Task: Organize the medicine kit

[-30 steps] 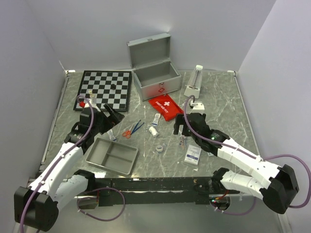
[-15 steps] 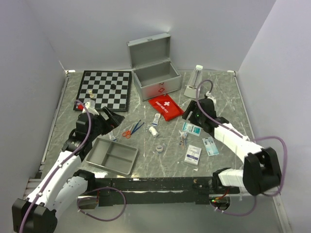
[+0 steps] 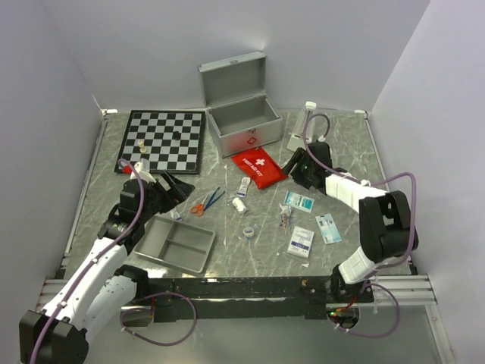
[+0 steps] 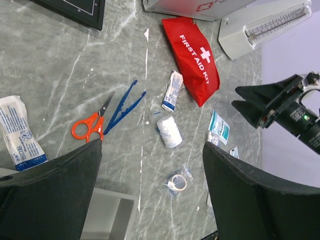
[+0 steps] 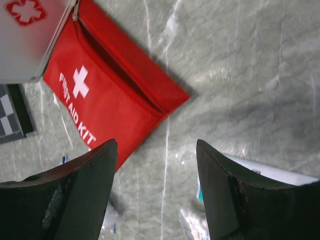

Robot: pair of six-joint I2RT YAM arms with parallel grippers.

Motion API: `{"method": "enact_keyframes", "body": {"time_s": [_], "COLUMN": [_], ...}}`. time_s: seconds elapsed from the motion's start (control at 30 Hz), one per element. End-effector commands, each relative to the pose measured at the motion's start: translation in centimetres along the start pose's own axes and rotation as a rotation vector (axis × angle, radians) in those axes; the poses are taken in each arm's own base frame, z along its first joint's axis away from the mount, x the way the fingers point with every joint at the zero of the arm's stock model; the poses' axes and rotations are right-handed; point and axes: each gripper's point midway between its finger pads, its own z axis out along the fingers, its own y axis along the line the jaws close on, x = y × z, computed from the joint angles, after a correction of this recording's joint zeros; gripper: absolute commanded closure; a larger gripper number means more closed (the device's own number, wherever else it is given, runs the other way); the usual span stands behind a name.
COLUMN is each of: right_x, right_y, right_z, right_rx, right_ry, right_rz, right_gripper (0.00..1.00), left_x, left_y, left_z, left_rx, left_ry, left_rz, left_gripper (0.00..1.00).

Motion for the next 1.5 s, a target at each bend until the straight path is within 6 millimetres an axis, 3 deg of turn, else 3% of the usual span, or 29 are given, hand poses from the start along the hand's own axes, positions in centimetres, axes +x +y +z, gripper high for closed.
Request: {"method": "enact_keyframes", "body": {"time_s": [0.0,0.2,0.6,0.97,1.23,1.47], "right_x": [-2.3,-1.7,-1.0,0.2,0.7,-0.1], "right_y": [1.4,1.1,0.0,-0.5,-1.1,-0.6], "right_z": [1.4,3.1,4.9,6.4,7.3,6.2], "right_rx": [-0.034,-0.035,-0.057,-0.050,-0.050,-0.087], "right_ry": [-0.023,0.026,0.062,0.113,0.129,0.092], "right_rz": [0.026,0.051,0.269,0.348,0.365,0.311], "right_gripper": [0.30,0.37,0.37,0.41,0.60,0.86], "left_x": [-0.4,-0.4,0.1,0.2,0.1,0.2], "left_y": [-1.3,-1.1,-0.4,0.1,0.3,0.2], "left_z": [-0.2,-0.3,0.0,0.0,-0.1,0.0], "left_rx": [0.059,0.048,0.028,0.013,0.000,0.010], "left_ry": [-0.020,-0.023,-0.017,-0.022,-0.027,-0.025], "left_rz": [0.000,0.004,-0.020,-0.033,-0.035,-0.044], "left_gripper": [0.14,0.14,0.15,0.15,0.15,0.15]}}
